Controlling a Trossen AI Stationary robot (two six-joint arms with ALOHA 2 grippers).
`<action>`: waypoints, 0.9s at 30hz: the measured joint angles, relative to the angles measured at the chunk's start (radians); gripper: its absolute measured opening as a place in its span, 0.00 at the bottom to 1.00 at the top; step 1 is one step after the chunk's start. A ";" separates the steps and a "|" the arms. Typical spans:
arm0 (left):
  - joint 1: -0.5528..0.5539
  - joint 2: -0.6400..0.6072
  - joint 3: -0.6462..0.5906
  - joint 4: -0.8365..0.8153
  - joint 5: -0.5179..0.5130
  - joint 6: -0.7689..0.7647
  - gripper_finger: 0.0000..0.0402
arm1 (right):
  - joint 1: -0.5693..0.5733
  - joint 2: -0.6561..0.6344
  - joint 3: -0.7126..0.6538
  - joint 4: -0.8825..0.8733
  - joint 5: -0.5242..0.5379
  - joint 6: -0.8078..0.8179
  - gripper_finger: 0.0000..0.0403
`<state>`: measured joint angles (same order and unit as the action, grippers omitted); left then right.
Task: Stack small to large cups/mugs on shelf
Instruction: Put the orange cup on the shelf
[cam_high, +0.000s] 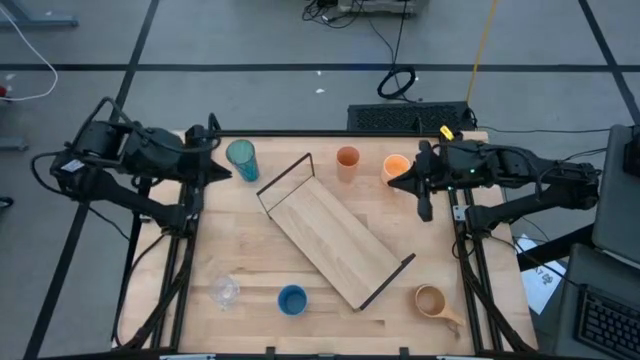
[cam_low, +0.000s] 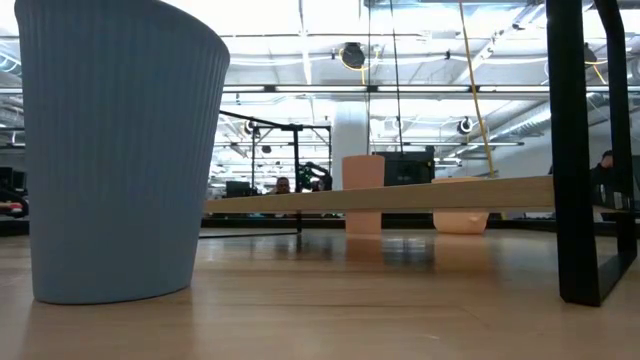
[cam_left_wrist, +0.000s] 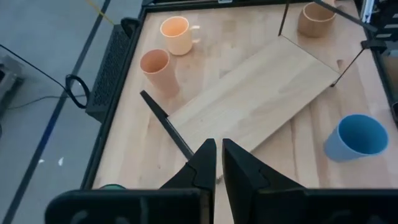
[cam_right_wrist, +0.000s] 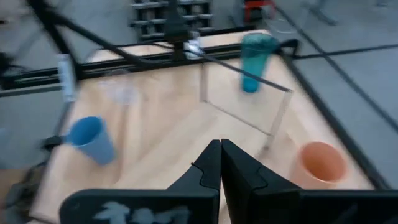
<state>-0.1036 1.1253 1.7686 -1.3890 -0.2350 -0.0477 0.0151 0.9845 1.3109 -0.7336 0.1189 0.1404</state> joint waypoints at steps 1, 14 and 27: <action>-0.008 -0.001 -0.018 0.011 -0.014 -0.003 0.08 | 0.000 0.007 0.000 -0.008 0.025 -0.005 0.00; -0.125 -0.001 -0.365 0.294 -0.218 -0.049 0.08 | -0.070 0.211 0.155 -0.185 0.037 0.023 0.00; -0.206 -0.002 -0.650 0.573 -0.302 -0.106 0.08 | -0.172 0.406 0.416 -0.374 -0.019 -0.002 0.00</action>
<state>-0.3094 1.1236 1.1186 -0.8161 -0.5369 -0.1534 -0.1566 1.3906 1.7271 -1.1079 0.1001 0.1383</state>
